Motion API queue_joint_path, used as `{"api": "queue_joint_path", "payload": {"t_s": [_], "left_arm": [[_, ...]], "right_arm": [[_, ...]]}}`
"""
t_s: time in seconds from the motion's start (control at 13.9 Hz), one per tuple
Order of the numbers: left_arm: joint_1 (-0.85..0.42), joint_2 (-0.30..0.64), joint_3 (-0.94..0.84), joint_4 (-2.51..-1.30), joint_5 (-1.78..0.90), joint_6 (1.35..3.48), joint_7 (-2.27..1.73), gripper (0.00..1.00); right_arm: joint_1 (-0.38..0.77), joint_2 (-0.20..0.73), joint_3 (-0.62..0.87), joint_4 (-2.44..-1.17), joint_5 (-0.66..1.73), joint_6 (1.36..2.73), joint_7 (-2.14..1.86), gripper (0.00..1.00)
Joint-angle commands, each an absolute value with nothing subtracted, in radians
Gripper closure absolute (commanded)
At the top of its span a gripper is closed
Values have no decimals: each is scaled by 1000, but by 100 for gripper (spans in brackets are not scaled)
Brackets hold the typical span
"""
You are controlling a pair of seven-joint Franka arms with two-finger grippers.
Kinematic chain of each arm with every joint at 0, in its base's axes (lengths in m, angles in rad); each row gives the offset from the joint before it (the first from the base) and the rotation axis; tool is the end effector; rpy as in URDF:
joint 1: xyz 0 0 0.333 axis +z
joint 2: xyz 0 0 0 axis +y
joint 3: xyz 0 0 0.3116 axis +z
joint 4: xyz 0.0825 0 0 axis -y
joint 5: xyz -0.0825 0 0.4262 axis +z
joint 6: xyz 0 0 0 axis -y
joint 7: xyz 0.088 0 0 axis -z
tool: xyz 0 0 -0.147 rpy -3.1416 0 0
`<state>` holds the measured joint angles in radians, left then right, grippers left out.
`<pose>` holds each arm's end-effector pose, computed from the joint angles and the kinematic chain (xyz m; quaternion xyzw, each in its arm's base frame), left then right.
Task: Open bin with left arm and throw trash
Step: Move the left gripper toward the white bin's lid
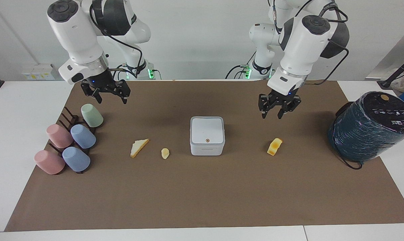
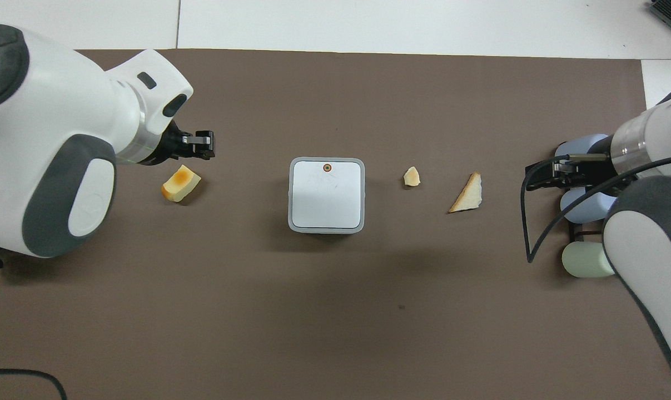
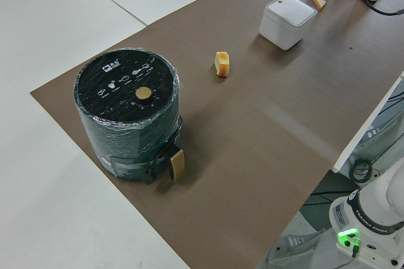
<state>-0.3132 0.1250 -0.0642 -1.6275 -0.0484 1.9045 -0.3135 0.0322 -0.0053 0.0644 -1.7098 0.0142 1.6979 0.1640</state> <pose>0.6160 -0.2481 0.5044 0.9964 -0.0251 0.0623 0.0515 0.5983 0.0600 0.5224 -0.9994 0.0346 0.0042 0.0064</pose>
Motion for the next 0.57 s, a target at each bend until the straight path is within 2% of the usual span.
{"api": "queue_joint_path", "payload": {"t_s": [0.0, 0.07, 0.22, 0.5], "left_arm": [[-391, 104, -51, -1719, -83, 2052, -434, 85], [-422, 118, -51, -1747, -93, 2122, -469, 90], [-474, 153, -51, -1778, -103, 2242, -530, 93], [-514, 164, -51, -1841, -117, 2387, -563, 99]], "right_arm": [[15, -28, 74, -1733, 20, 1701, 138, 0], [15, -28, 74, -1733, 20, 1701, 137, 0], [15, -28, 74, -1733, 20, 1701, 138, 0], [15, -28, 74, -1733, 20, 1683, 132, 0]]}}
